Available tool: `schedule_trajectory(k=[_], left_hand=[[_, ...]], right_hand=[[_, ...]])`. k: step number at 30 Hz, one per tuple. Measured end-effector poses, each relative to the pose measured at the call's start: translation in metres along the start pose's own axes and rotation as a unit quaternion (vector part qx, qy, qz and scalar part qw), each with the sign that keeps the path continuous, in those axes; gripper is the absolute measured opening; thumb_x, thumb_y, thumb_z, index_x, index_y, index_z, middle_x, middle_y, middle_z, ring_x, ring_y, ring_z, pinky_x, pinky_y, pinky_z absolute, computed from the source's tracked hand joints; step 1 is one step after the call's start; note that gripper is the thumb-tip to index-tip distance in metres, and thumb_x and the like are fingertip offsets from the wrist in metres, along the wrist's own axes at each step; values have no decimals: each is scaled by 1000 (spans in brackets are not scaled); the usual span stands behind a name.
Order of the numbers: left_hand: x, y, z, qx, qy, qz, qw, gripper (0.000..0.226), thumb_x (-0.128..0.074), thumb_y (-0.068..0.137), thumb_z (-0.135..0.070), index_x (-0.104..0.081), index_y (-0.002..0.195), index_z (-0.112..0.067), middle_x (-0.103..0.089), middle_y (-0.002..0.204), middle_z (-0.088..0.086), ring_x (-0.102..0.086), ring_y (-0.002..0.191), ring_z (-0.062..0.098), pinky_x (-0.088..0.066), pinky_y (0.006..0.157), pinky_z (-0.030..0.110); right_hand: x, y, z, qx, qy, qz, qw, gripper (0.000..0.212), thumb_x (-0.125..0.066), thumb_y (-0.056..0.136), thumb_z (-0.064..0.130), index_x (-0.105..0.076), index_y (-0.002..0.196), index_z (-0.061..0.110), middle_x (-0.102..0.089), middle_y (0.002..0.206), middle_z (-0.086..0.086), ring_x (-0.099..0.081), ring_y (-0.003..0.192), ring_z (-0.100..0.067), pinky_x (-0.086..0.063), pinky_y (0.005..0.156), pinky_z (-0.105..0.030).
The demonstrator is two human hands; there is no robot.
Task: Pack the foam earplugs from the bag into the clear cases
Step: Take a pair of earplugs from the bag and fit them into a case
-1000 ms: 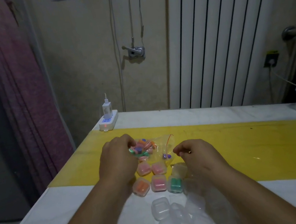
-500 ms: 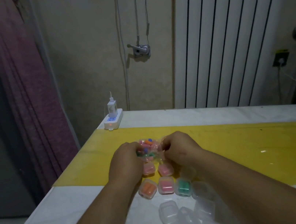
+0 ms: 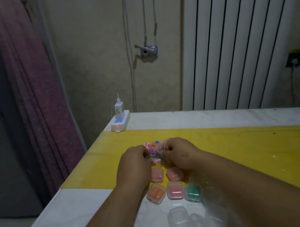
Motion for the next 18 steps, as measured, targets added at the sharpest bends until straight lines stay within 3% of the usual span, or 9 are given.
schedule_trajectory(k=[3,7,11,14,18], left_hand=[[0,0,1,3,-5,0,1000,11,-65,85,-14,-71,93,-19,-68,96,0,-60,87,18,-52,78,33],[-2,0,2,2,-1,3,1000,11,-64,86,-15,-70,94,-19,-68,96,0,-60,87,19,-51,78,35],[-2,1,2,3,1,2,1000,8,-63,85,-16,-69,89,-20,-67,91,-1,-58,83,17,-47,72,30],[-2,1,3,9,-4,1,1000,12,-63,84,-13,-70,89,-21,-67,90,-2,-58,82,16,-46,71,28],[-2,0,2,5,-3,3,1000,17,-61,83,-9,-70,92,-20,-68,93,-1,-58,84,16,-44,71,27]], right_hand=[[-2,2,10,24,4,-3,1000,19,-65,82,3,-68,73,20,-67,97,2,-61,94,-16,-48,83,-21],[0,3,17,37,-3,-29,999,31,-65,78,4,-58,57,27,-66,88,4,-62,89,-15,-48,81,-23],[-7,4,15,10,-61,-15,998,13,-61,85,13,-69,77,21,-69,95,-3,-64,89,-22,-53,81,-32],[-15,7,14,7,-104,21,994,15,-58,87,11,-72,90,14,-71,96,-10,-65,90,-27,-55,81,-36],[-19,9,17,6,-137,40,990,12,-59,85,7,-68,79,12,-68,87,-12,-64,85,-29,-50,72,-31]])
Point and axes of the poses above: each hand's wrist, its own y-axis towards the middle knuckle, its own x-axis out of the back of the hand, z = x × y, the point moved 10 cm from there along y, towards the middle knuckle
